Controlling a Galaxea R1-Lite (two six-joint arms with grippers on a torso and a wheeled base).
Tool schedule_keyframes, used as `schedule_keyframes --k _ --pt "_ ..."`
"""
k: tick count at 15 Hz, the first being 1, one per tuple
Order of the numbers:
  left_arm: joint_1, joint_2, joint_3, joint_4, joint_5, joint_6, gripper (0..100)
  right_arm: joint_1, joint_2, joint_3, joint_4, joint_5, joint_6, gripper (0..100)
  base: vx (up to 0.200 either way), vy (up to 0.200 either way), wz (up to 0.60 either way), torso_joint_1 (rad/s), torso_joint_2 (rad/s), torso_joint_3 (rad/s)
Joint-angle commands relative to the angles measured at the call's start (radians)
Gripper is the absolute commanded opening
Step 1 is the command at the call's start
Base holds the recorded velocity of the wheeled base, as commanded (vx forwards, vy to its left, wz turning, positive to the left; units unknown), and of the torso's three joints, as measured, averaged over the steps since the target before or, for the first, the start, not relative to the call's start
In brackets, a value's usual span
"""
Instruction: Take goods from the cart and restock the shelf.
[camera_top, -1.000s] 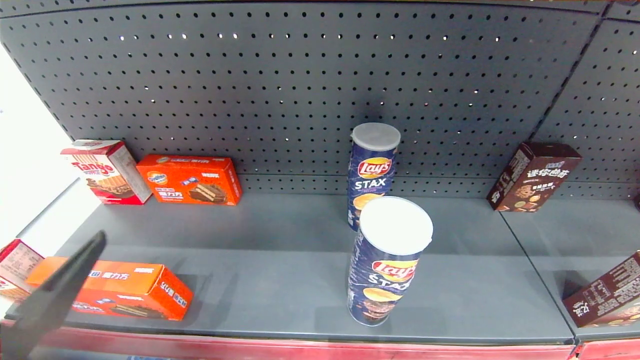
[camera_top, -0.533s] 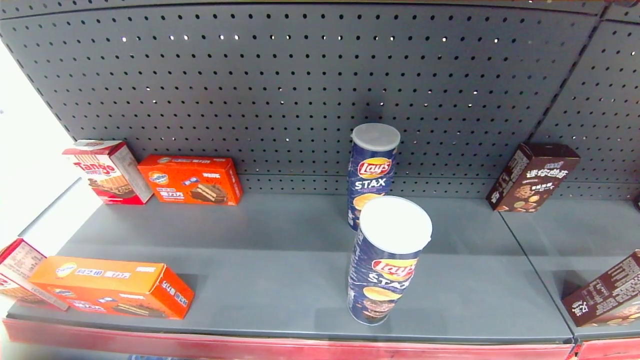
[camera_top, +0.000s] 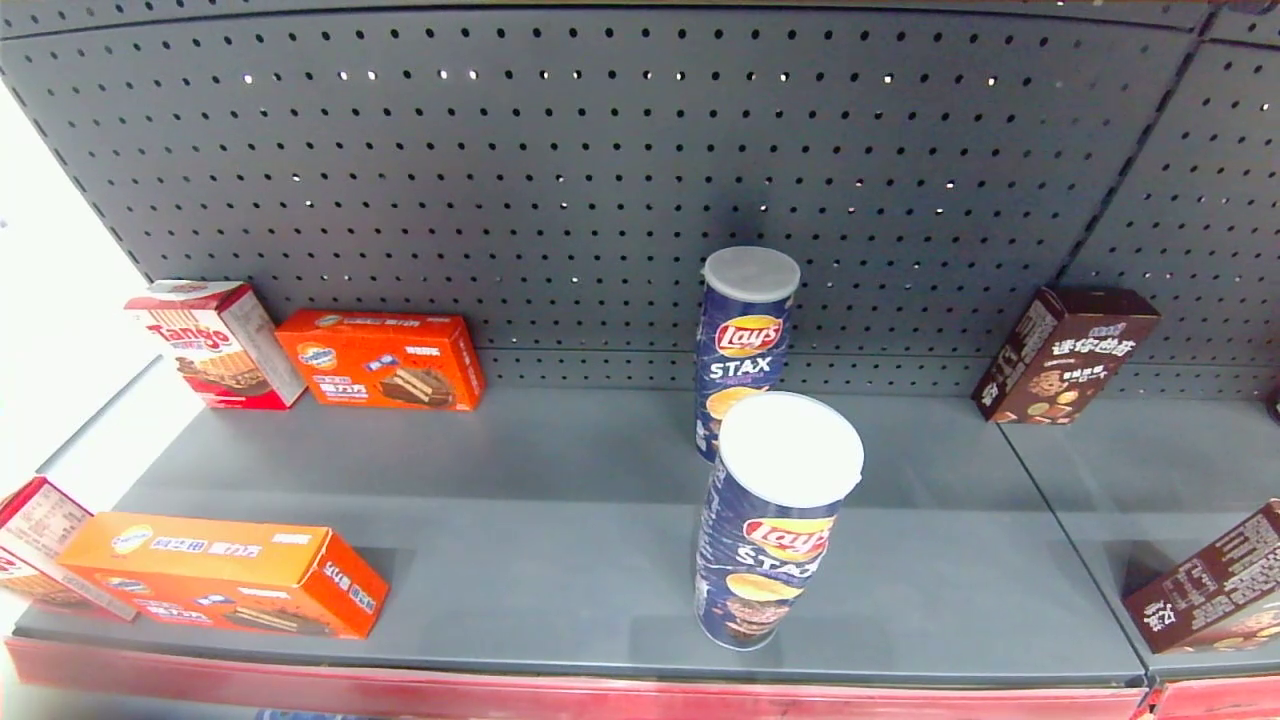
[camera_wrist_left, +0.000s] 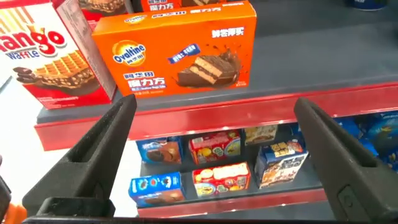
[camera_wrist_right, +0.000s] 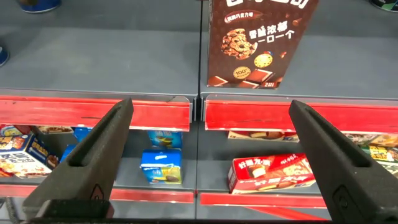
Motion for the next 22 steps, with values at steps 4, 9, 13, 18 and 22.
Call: schedule_keyframes --k 4,9,13,18,22 --pt "0.003 0.000 -0.002 0.052 0.226 -0.085 100 0.000 0.000 0.000 0.000 0.000 -0.001 100 0.000 0.000 0.00 0.000 0.00 0.000" --pt "-0.001 0.000 -0.002 0.069 0.077 0.019 100 0.000 0.000 0.000 0.000 0.000 -0.001 100 0.000 0.000 0.00 0.000 0.00 0.000" --pt "-0.001 0.000 -0.002 0.072 0.019 -0.008 100 0.000 0.000 0.000 0.000 0.000 -0.001 100 0.000 0.000 0.00 0.000 0.00 0.000" --pt "-0.001 0.000 0.000 0.072 0.017 -0.005 100 0.000 0.000 0.000 0.000 0.000 -0.001 100 0.000 0.000 0.00 0.000 0.00 0.000" --pt "-0.001 0.000 0.000 0.072 0.017 -0.008 100 0.000 0.000 0.000 0.000 0.000 -0.001 100 0.000 0.000 0.00 0.000 0.00 0.000"
